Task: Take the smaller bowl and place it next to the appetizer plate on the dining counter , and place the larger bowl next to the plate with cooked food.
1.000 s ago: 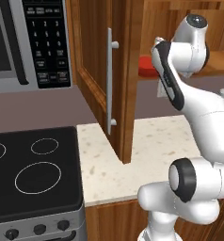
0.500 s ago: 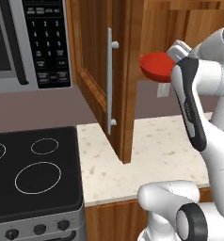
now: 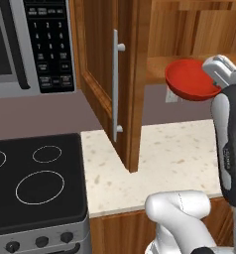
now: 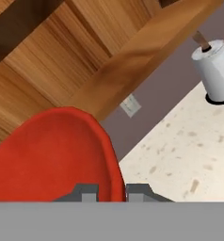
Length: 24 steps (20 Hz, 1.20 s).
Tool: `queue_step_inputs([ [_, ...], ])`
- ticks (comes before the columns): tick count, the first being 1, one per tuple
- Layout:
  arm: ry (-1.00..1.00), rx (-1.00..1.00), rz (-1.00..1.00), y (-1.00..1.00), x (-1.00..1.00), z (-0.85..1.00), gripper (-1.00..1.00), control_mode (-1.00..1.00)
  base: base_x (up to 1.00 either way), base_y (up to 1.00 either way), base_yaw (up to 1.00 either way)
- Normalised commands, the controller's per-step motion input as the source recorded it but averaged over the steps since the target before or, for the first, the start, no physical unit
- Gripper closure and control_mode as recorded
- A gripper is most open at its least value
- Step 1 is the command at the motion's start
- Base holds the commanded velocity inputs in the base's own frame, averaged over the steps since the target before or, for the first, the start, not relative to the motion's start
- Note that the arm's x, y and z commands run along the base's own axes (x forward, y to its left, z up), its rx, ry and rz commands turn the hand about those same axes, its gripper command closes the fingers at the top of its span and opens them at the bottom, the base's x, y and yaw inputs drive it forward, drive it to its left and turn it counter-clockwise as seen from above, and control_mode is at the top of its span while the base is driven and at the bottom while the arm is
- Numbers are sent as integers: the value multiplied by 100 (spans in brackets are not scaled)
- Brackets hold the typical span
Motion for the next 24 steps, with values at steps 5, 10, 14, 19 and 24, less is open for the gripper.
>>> queue_step_inputs([
  [5,0,-2,0,-1,-100,0,100,-100,0,0,0],
  [10,0,0,0,0,0,0,100,100,-100,7,0],
  [14,0,0,0,0,0,0,100,100,-100,7,0],
  [19,0,0,0,0,0,0,100,100,-100,25,0],
  [24,0,0,0,0,0,0,100,100,-100,69,1],
])
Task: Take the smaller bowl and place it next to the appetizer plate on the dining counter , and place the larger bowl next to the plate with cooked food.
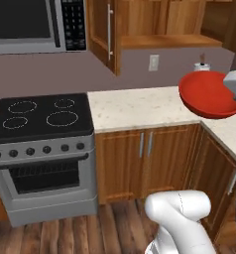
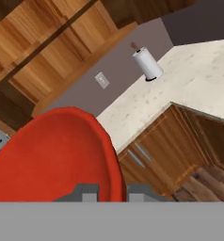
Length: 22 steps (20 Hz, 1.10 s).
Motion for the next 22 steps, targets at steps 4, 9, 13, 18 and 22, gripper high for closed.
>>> queue_step_inputs([
  [4,0,0,0,0,0,0,100,100,-100,79,2],
  [9,0,0,0,0,0,0,100,100,-100,35,3],
  [13,0,0,0,0,0,0,100,100,-100,0,2],
  [18,0,0,0,0,0,0,100,100,-100,1,1],
  [22,0,0,0,0,0,0,100,100,-100,11,0],
])
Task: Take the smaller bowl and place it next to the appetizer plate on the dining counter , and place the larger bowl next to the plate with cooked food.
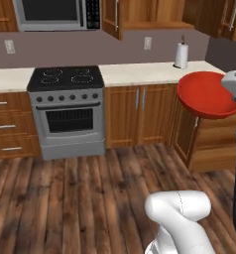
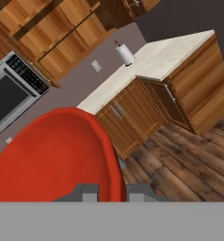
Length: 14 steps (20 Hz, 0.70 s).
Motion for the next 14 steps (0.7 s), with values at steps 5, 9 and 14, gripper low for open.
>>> queue_step_inputs([
  [5,0,0,0,0,0,0,100,100,-100,20,0],
  [9,0,0,0,0,0,0,100,100,-100,23,0],
  [14,0,0,0,0,0,0,100,100,-100,30,0],
])
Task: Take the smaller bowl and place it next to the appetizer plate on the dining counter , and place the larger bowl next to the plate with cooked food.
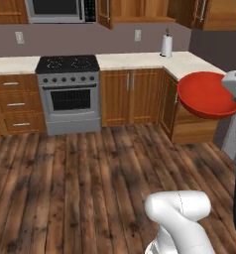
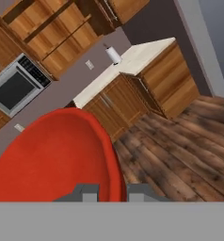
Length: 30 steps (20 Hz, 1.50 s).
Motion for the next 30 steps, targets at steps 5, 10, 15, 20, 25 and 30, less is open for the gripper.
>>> queue_step_inputs([
  [5,0,0,0,0,0,0,100,100,-100,39,0],
  [10,0,0,0,0,0,0,100,100,-100,36,0],
  [15,0,0,0,0,0,0,100,100,-100,25,0],
  [20,0,0,0,0,0,0,100,100,-100,59,0],
  [25,0,0,0,0,0,0,100,100,-100,100,0],
  [30,0,0,0,0,0,0,100,100,-100,91,1],
])
